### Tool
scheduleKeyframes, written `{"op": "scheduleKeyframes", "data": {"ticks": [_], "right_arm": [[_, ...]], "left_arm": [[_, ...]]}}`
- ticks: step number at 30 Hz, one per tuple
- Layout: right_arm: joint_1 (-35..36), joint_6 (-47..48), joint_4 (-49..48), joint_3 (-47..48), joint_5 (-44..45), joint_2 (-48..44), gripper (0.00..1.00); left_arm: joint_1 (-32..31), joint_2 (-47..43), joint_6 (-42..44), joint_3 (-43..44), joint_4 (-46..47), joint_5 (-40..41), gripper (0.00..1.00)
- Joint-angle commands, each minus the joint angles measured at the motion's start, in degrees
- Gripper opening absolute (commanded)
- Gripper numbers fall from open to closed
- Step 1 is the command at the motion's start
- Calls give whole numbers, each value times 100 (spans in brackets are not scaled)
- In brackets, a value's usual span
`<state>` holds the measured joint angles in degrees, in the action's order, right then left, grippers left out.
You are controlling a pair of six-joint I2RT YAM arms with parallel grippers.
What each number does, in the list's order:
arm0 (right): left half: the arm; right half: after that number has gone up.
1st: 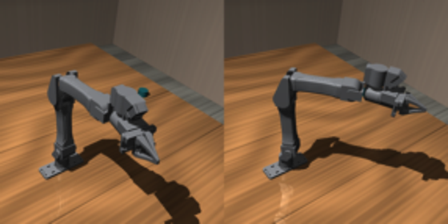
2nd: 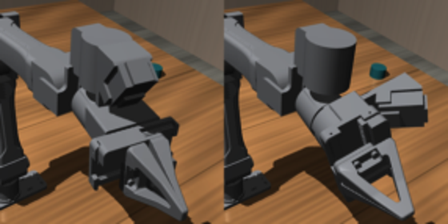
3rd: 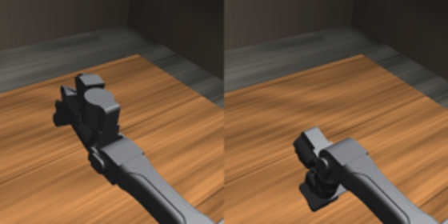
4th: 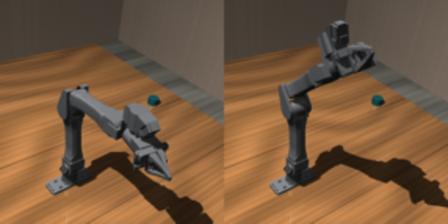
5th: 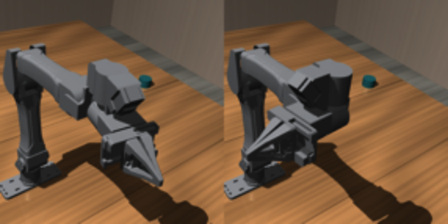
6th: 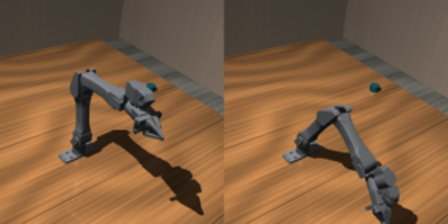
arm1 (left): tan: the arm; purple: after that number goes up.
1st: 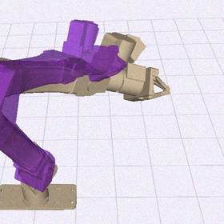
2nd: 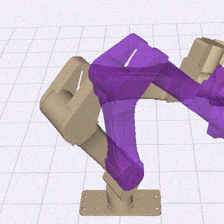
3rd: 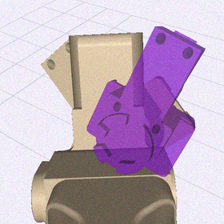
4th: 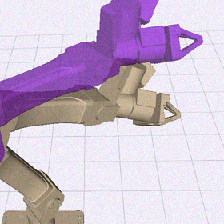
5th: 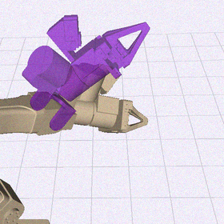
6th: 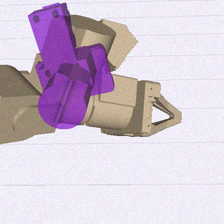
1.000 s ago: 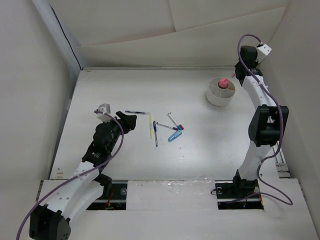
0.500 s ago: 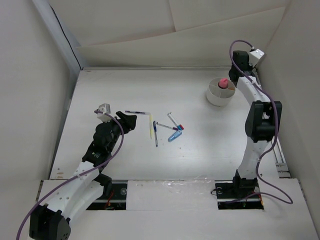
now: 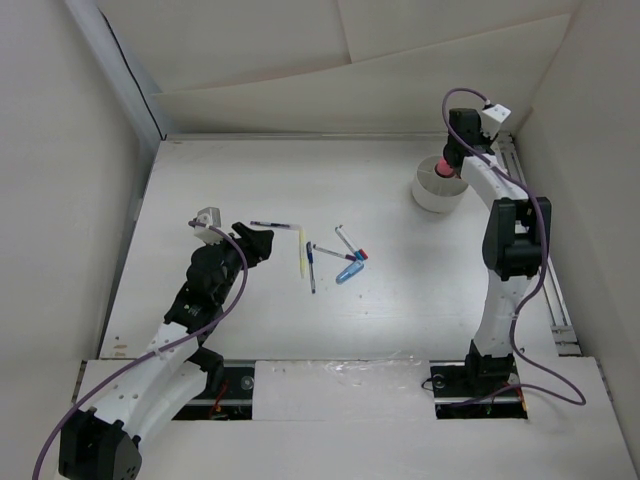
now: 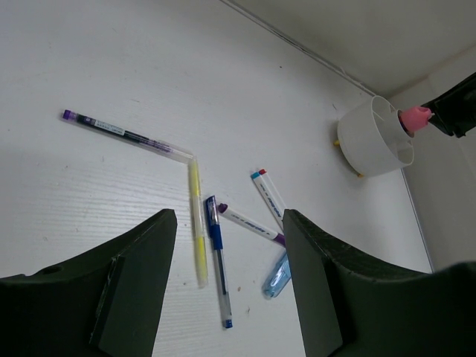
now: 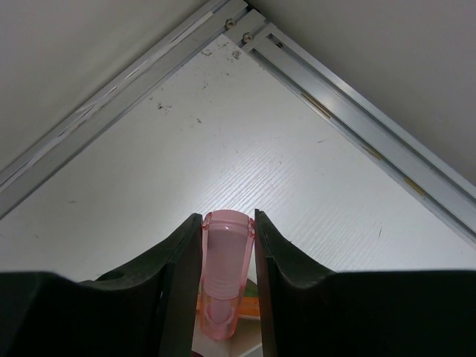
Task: Sort the stationery into containers
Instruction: Place the stationery in the storage box.
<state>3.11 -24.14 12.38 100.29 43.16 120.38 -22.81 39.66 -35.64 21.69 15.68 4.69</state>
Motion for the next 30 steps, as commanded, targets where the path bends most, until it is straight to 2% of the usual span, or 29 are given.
{"op": "scheduleKeyframes", "data": {"ticks": [1,2,7,17,20,23,29,30], "right_arm": [[93,32,-201,34,149,-49,29],[93,32,-201,34,149,-110,33],[93,-160,-69,34,-140,-277,38],[-329,-907,133,-177,-1616,-875,41],[-452,-961,133,-290,-1898,-1068,48],[-452,-961,133,-344,-1899,-1244,51],[-452,-961,133,-597,-2127,-1525,51],[-452,-1022,37,-694,-2197,-1717,46]], "left_arm": [[-22,-72,-13,239,295,-56,56],[-22,-72,-13,239,295,-56,56],[-22,-72,-13,239,295,-56,56],[-22,-125,-13,239,295,-56,56],[-22,-178,-13,239,295,-56,56],[-22,-178,-13,239,295,-56,56],[-22,-231,-13,239,242,-56,56],[-22,-231,-13,239,242,-56,56]]}}
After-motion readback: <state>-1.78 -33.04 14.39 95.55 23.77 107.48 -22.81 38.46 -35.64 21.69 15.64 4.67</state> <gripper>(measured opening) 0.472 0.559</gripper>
